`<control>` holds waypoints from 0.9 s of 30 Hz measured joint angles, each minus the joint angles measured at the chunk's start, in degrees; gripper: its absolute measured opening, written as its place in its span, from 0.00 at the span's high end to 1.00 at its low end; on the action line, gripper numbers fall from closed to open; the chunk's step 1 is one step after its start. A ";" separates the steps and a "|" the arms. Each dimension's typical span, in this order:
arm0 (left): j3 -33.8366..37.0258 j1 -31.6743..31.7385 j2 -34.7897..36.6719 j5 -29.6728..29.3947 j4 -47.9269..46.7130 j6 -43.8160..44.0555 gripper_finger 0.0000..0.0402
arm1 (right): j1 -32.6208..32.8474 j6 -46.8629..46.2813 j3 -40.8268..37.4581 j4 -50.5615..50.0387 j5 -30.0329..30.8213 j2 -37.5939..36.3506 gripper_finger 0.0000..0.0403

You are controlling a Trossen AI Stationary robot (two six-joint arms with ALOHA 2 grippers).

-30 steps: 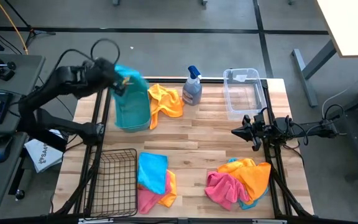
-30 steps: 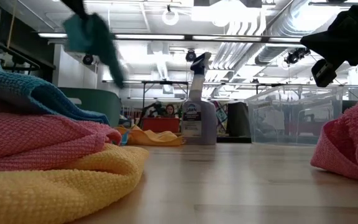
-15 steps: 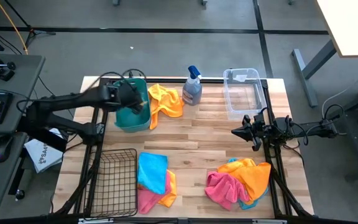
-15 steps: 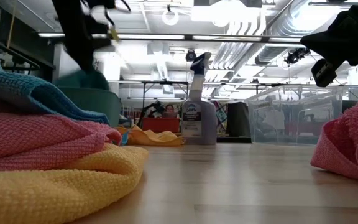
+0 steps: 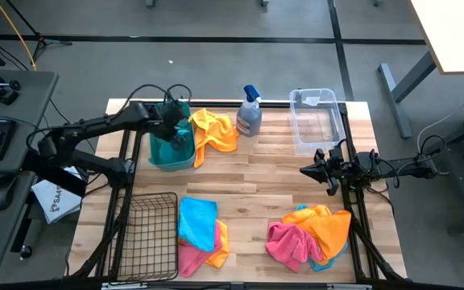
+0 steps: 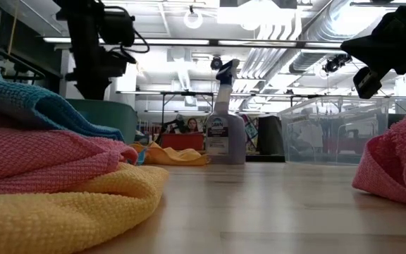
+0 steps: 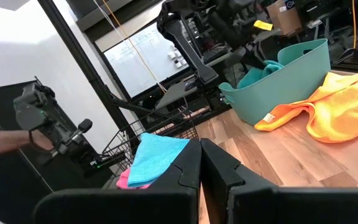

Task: Sort microfiber towel by color & place in baskets
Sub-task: Put the top left blue towel into the green bin, then put the right pink towel in the transparent bin

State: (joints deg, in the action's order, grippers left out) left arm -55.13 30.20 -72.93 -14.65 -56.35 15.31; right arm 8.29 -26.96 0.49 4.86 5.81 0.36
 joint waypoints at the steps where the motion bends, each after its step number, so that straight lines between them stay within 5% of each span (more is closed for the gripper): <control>1: -0.30 0.45 -0.03 1.24 -1.05 -1.00 0.86 | 0.00 0.00 -0.01 0.00 0.00 0.01 1.00; 9: -10.24 1.30 -0.02 8.36 -5.99 -7.96 0.60 | -0.02 0.00 0.00 0.00 0.00 0.00 1.00; 14: -17.56 -1.55 0.02 23.43 -4.64 -5.31 0.50 | -0.01 0.00 -0.01 0.00 0.01 0.02 1.00; 17: -19.35 -11.12 -0.76 28.52 -5.01 -5.88 0.48 | -0.02 0.00 -0.01 0.00 0.02 0.01 1.00; 22: -20.55 -31.91 -4.79 28.47 -4.91 -9.36 0.47 | -0.01 0.00 -0.02 0.00 0.00 0.00 1.00; 27: -20.84 -46.49 -9.36 19.37 -4.79 -17.40 0.47 | -0.01 0.00 -0.01 0.00 0.01 0.00 1.00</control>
State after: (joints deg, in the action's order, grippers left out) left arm -75.96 -16.29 -82.28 4.72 -61.14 -2.08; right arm 8.28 -26.96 0.48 4.86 5.81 0.36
